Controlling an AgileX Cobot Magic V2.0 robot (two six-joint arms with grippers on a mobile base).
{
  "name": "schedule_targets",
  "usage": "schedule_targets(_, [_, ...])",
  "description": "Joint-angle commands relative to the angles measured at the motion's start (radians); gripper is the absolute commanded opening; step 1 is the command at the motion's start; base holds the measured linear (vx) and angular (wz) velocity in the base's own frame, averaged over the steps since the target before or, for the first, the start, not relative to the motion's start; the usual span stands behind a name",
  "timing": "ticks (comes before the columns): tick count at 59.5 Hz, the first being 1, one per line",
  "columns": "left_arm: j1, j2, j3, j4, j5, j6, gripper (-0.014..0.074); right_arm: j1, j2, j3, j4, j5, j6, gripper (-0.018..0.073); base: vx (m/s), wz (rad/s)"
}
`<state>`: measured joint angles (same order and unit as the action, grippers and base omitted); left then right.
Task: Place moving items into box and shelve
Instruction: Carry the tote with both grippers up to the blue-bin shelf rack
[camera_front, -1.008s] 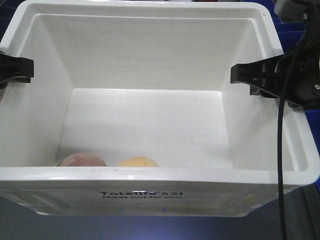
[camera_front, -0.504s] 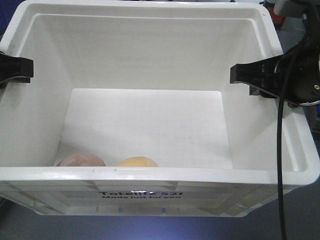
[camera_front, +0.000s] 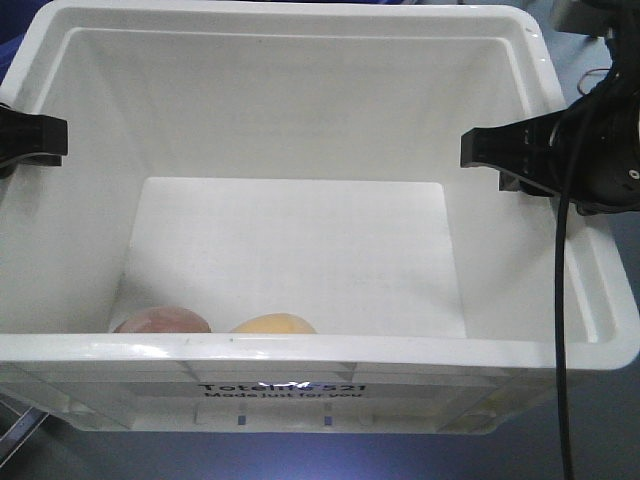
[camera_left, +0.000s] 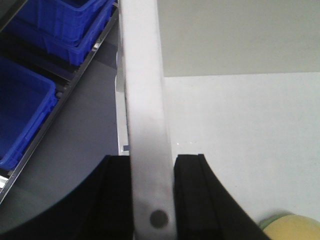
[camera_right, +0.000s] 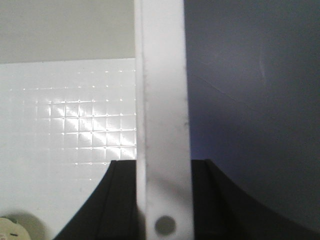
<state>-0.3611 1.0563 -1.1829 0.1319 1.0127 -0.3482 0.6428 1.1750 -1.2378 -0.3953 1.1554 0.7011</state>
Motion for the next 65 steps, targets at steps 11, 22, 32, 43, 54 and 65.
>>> schedule_targets(11, [0.008,-0.026,-0.035,0.108,-0.08,-0.004,0.0067,-0.013,-0.044,-0.037,-0.131,-0.036,0.004,0.0127,0.12,0.48])
schedule_targets(22, [0.008,-0.026,-0.035,0.108,-0.08,-0.004,0.0067,-0.013,-0.044,-0.037,-0.131,-0.036,0.004,0.0127,0.12,0.47])
schedule_targets(32, [0.008,-0.026,-0.035,0.108,-0.08,-0.004,0.0067,-0.013,-0.044,-0.037,-0.131,-0.036,0.004,0.0127,0.11,0.47])
schedule_targets(43, [0.008,-0.026,-0.035,0.108,-0.08,-0.004,0.0067,-0.013,-0.044,-0.037,-0.131,-0.036,0.004,0.0127,0.1,0.54])
schedule_targets(54, [0.008,-0.026,-0.035,0.108,-0.08,-0.004,0.0067,-0.013,-0.044,-0.037,-0.131,-0.036,0.004,0.0127,0.09,0.63])
schedule_targets(65, [0.008,-0.026,-0.035,0.108,-0.08,-0.004,0.0067,-0.013,-0.044,-0.037,-0.131,-0.036,0.004,0.0127,0.08,0.61])
